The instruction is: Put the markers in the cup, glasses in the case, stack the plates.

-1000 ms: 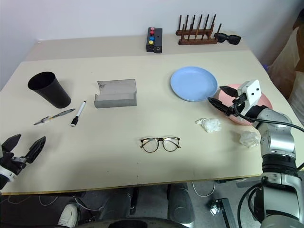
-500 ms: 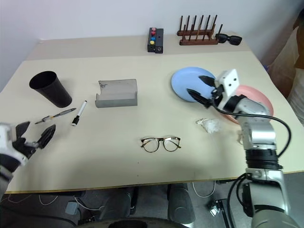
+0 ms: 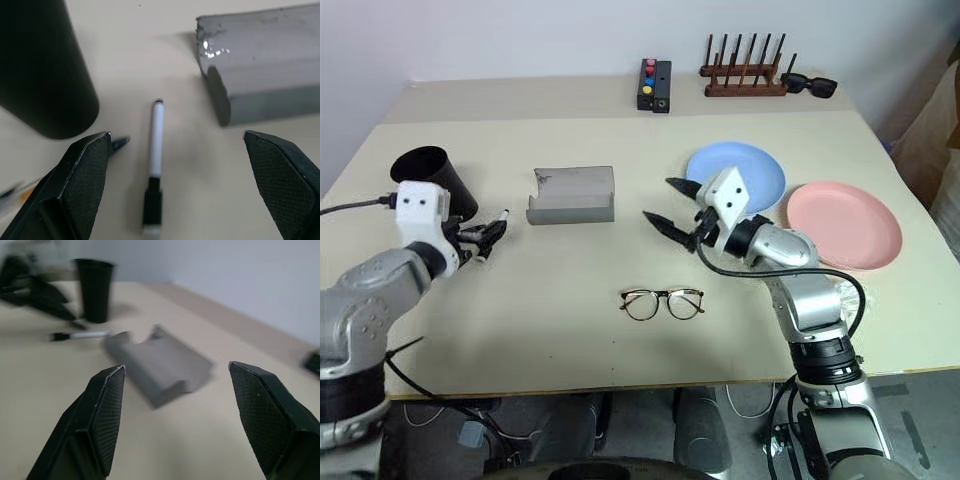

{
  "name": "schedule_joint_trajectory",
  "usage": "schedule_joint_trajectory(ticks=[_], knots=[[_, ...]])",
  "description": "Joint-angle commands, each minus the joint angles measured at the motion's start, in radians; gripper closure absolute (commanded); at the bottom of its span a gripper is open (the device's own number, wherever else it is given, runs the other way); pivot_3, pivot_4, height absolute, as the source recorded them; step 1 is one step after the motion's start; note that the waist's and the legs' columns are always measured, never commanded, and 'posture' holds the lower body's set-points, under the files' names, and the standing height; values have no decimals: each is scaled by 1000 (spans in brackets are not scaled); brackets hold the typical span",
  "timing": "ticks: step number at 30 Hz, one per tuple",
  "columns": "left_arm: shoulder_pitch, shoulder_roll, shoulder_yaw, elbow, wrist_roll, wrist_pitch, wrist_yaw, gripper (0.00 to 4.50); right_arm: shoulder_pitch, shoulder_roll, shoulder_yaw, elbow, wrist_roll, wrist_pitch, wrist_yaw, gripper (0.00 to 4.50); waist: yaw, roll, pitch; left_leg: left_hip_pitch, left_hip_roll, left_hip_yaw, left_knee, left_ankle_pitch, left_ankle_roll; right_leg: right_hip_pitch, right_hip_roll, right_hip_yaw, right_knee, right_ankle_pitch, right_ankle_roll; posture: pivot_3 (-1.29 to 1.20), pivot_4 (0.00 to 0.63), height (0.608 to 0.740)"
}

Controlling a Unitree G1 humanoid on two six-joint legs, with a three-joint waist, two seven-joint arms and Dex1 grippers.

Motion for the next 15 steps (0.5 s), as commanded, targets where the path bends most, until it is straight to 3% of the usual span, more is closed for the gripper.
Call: schedule_joint_trajectory(ticks=[1, 15], knots=[[-54, -3, -31, 48, 54, 56, 44, 186, 8, 2, 32, -55, 3, 3, 21, 1135, -3, 0, 0, 0, 0, 0, 0, 0, 0, 0, 0, 0, 0, 0, 0, 0, 150, 739], [-200, -103, -81, 278, 163, 113, 84, 186, 26, 102, 130, -81, -30, -4, -23, 1135, 1, 0, 0, 0, 0, -1, 0, 0, 0, 0, 0, 0, 0, 0, 0, 0, 150, 739]])
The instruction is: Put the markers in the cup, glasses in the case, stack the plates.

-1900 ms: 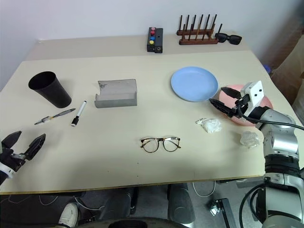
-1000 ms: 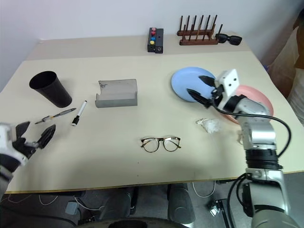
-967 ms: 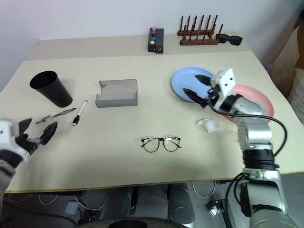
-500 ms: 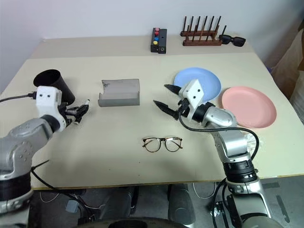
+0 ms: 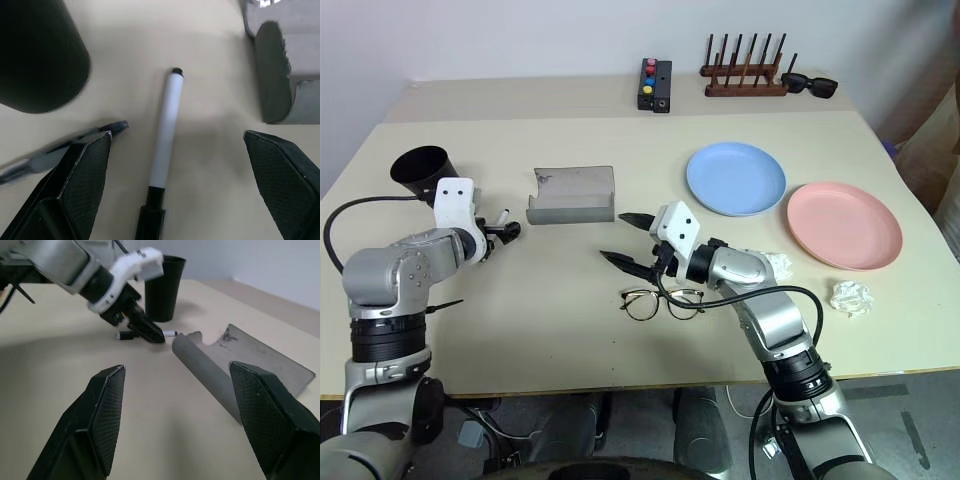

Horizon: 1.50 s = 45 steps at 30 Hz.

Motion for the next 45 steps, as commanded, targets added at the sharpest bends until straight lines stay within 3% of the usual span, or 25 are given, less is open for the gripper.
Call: schedule_joint_trajectory(ticks=[1, 4, 7, 13, 15, 20, 24, 27, 30, 36, 45], knots=[[-33, -8, 0, 10, 32, 15, 8, 186, -1, 15, 4, -45, -1, -12, -8, 1135, 0, 0, 0, 0, 0, 0, 0, 0, 0, 0, 0, 0, 0, 0, 0, 0, 150, 739], [-40, -26, 12, 25, 28, 29, -6, 186, -4, 23, 7, -42, -4, -15, -11, 1135, 0, 0, 0, 0, 0, 0, 0, 0, 0, 0, 0, 0, 0, 0, 0, 0, 150, 739], [-48, -42, 29, 48, 45, 22, 2, 848, -2, 27, 8, -45, -6, -16, -11, 1135, 1, 0, 0, 0, 0, 0, 0, 0, 0, 0, 0, 0, 0, 0, 0, 0, 150, 739], [-42, -59, 45, 50, 82, 4, 19, 3795, -1, 30, 7, -42, -7, -16, -10, 1135, 0, 0, 0, 0, 0, 0, 0, 0, 0, 0, 0, 0, 0, 0, 0, 0, 150, 739], [-13, -37, 4, 9, 93, -83, -23, 4403, -1, 33, 9, -40, -8, -17, -11, 1135, 0, 0, 0, 0, 0, 0, 0, 0, 0, 0, 0, 0, 0, 0, 0, 0, 150, 739], [112, 6, -40, -163, 156, -346, -69, 4403, 9, 35, 17, -37, -29, -27, -20, 1135, -1, 0, 0, 0, 0, 0, -1, 0, 0, -1, 0, 0, 0, 0, 0, 0, 150, 739], [210, -28, 56, -284, 68, -604, -203, 4403, -7, 65, 27, -5, -51, -48, -44, 1135, 0, 0, 0, -1, 0, 0, -1, 0, 0, -1, 0, 0, -1, 0, -1, 0, 150, 739], [209, -68, 132, -292, 50, -771, -199, 4403, -7, 88, 30, 7, -60, -57, -57, 1135, 3, 0, 0, -1, 0, 0, -1, 0, 0, -1, -1, 0, -2, -1, -4, 0, 150, 739], [157, -78, 167, -246, 101, -903, -134, 4403, -2, 103, 28, 8, -52, -52, -56, 1135, 5, -1, 0, -1, 0, 0, 0, 0, 0, 0, -1, 0, -2, -1, -3, 0, 150, 739], [-3, -35, 158, 25, 275, -1166, 2, 4403, -30, 137, 27, 33, -52, -63, -55, 1135, 4, -1, -1, -1, 0, 0, 1, 0, 0, 1, -1, 0, -2, 0, -1, 0, 150, 739], [-74, -16, 168, 334, 314, -1379, 61, 4403, -56, 197, -5, 35, -37, -85, -103, 1135, 0, -1, -1, 0, 0, 0, 0, 0, 0, 0, 0, 0, -2, 2, 2, 0, 150, 739]])
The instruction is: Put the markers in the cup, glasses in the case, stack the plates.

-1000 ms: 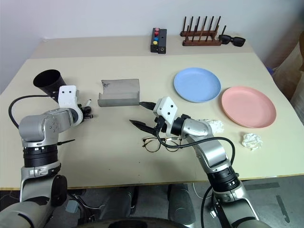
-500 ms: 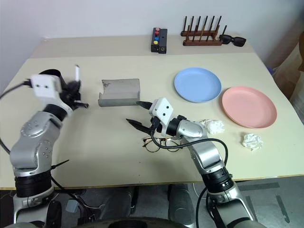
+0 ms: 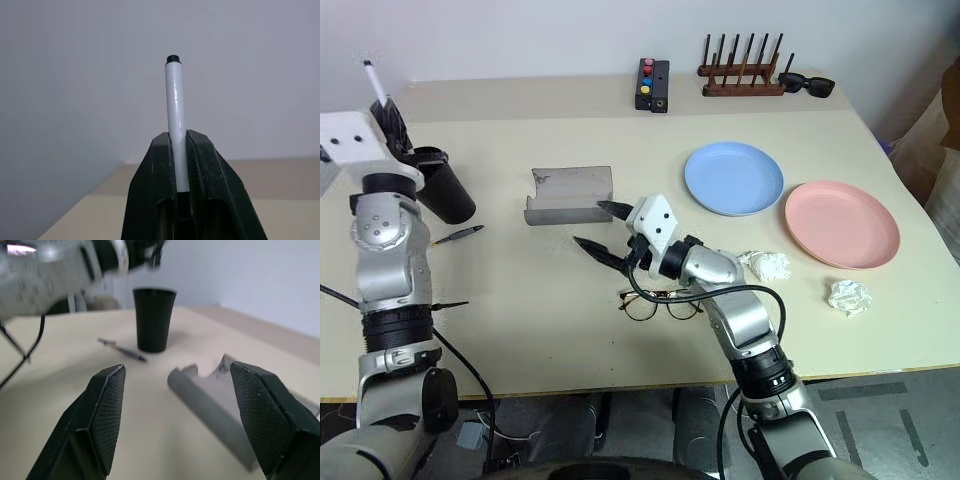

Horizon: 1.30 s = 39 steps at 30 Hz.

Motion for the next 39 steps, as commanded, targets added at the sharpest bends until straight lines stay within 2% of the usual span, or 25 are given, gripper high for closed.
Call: schedule_joint_trajectory(ticks=[1, 13, 16, 21, 28, 30, 31, 34, 37, 39], knots=[[-32, 21, 16, 49, 9, -87, 21, 4403, -13, 20, -21, -28, 18, -23, -18, 1135, 1, 0, 0, 0, 0, 0, 0, 0, 0, 0, 0, 0, 0, 0, 0, 0, 150, 739], [-11, 18, 6, 152, 14, -168, 49, 4403, -3, 18, -23, -43, 26, -24, -24, 1135, 1, 0, 0, 0, 0, 0, 0, 0, 0, 0, 0, 0, 0, 0, 0, 0, 150, 739], [-13, 15, 7, 169, 8, -173, 52, 3277, -6, 19, -23, -40, 28, -24, -21, 1135, 1, 0, 0, 0, 0, 0, 0, 0, 0, 0, 0, 0, 0, 0, 0, 0, 150, 739], [-14, 14, 6, 179, 4, -174, 53, 894, -8, 20, -23, -38, 30, -23, -16, 1135, 1, 0, 0, 0, 0, 0, 0, 0, 0, 0, 0, 0, 0, 0, 0, 0, 150, 739], [-10, 16, 10, 149, -24, -167, 36, 894, -12, 22, -22, -35, 31, -21, -16, 1135, 1, 0, 0, 0, 0, 0, 0, 0, 0, 0, 0, 0, 0, 0, 0, 0, 150, 739], [2, 33, 18, 95, -68, -138, -18, 894, -14, 23, -20, -34, 28, -22, -18, 1135, 1, 0, 0, 0, 0, 0, 0, 0, 0, 0, 0, 0, 0, 0, 0, 0, 150, 739], [28, 62, 23, 45, -118, -107, -95, 894, -14, 24, -20, -35, 27, -22, -20, 1135, -1, 0, 0, 0, 0, 0, 0, 0, 0, 0, 0, 0, 0, 0, 0, 0, 150, 739], [139, 184, 84, -112, -322, 55, -336, 18, -7, 22, -22, -42, 26, -20, -25, 1135, -19, 0, 0, 0, 0, 0, -1, 0, 0, -1, 0, 0, 0, 0, 0, 0, 150, 739], [232, 287, 123, -196, -445, 191, -483, 18, -6, 23, -22, -41, 25, -20, -26, 1135, -28, 0, 0, 0, 1, 0, -4, 0, 0, -3, 0, 1, 1, 0, 0, 0, 150, 739], [364, 404, 162, -242, -502, 300, -645, 18, -9, 25, -20, -36, 24, -22, -25, 1135, -31, 0, 0, 0, 1, 0, -5, 0, 0, -3, 1, 1, 1, 0, -1, 0, 150, 739]])
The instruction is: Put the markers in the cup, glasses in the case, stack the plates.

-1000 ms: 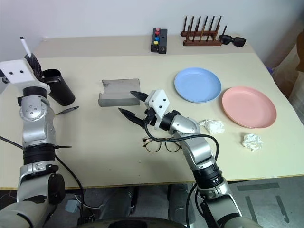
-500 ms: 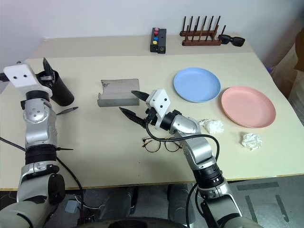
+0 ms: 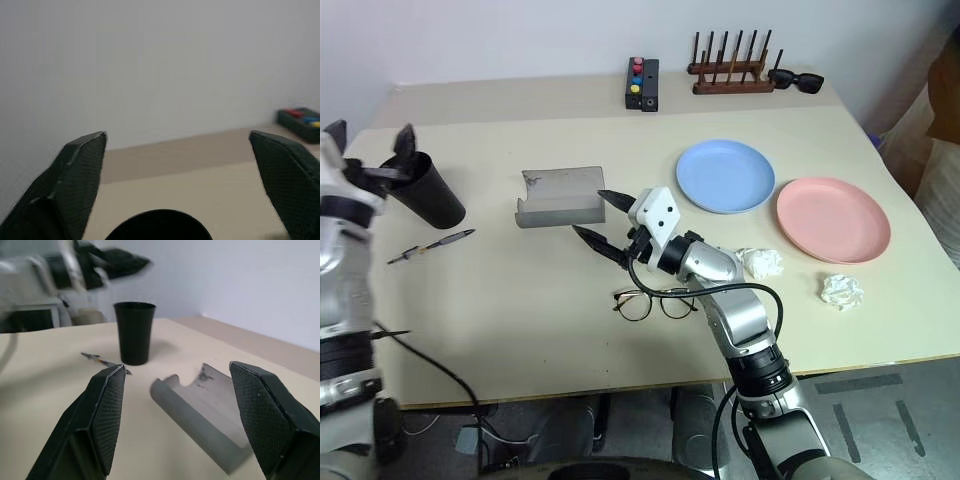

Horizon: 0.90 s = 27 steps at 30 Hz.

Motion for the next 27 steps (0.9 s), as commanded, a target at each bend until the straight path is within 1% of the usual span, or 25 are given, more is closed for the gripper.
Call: schedule_joint_trajectory(ticks=[1, 4, 6, 8, 10, 14, 16, 19, 23, 27], knots=[[155, 147, 71, -90, -105, 157, -231, 18, -11, 12, -3, -27, 15, -17, -1, 1135, -7, 0, 0, 0, 0, 0, 0, 0, 0, 0, 0, 0, 0, 0, 0, 0, 150, 739], [268, 275, 71, -60, -112, 286, -356, 18, -22, 20, 2, -10, 18, -23, 9, 1135, -2, 0, 0, 0, 1, 1, -1, 0, 0, -1, 1, 1, 0, -2, -4, 0, 150, 739], [291, 310, 60, -49, -101, 318, -389, 18, -26, 23, 3, -2, 18, -26, 13, 1135, 4, 0, 0, 0, 2, 1, -1, 0, 0, -1, 2, 1, 0, -2, -4, 0, 150, 739], [303, 355, -14, -8, -23, 332, -404, 18, -32, 30, 6, 7, 18, -32, 18, 1135, 7, 0, 0, 0, 3, 1, -1, 0, 0, -1, 2, 0, 0, -4, -7, 0, 150, 739], [271, 379, -83, 49, 29, 350, -409, 18, -38, 36, 8, 18, 17, -36, 21, 1135, 6, 0, 0, 0, 3, 1, -1, 0, 0, -1, 3, 0, -1, -4, -7, 0, 150, 739], [161, 382, -189, 174, 94, 354, -440, 18, -41, 44, 8, 26, 14, -40, 26, 1135, 2, 0, 0, 0, 7, 1, -1, 0, 0, -2, 7, 0, -1, -3, -8, 0, 150, 739], [89, 382, -260, 265, 152, 329, -464, 18, -43, 47, 8, 31, 11, -43, 26, 1135, 3, 0, 0, 0, 9, 1, -3, 0, 0, -3, 9, 0, 0, -2, -9, 0, 150, 739], [-49, 358, -346, 427, 222, 283, -500, 18, -41, 46, 5, 32, 8, -46, 24, 1135, 2, -1, 0, 1, 12, 1, -4, 0, 0, -4, 12, 0, 0, 0, -8, 0, 150, 739], [-183, 323, -431, 600, 291, 242, -567, 18, -37, 44, 3, 30, 2, -52, 20, 1135, 0, -1, 0, 1, 12, 1, -5, 0, 0, -5, 13, 0, 1, 0, -8, 0, 150, 739], [-256, 292, -487, 684, 329, 240, -643, 18, -35, 41, 2, 27, -3, -57, 14, 1135, 1, -1, 0, 1, 12, 2, -5, 0, 0, -5, 13, 0, 1, 0, -8, 0, 150, 739]])
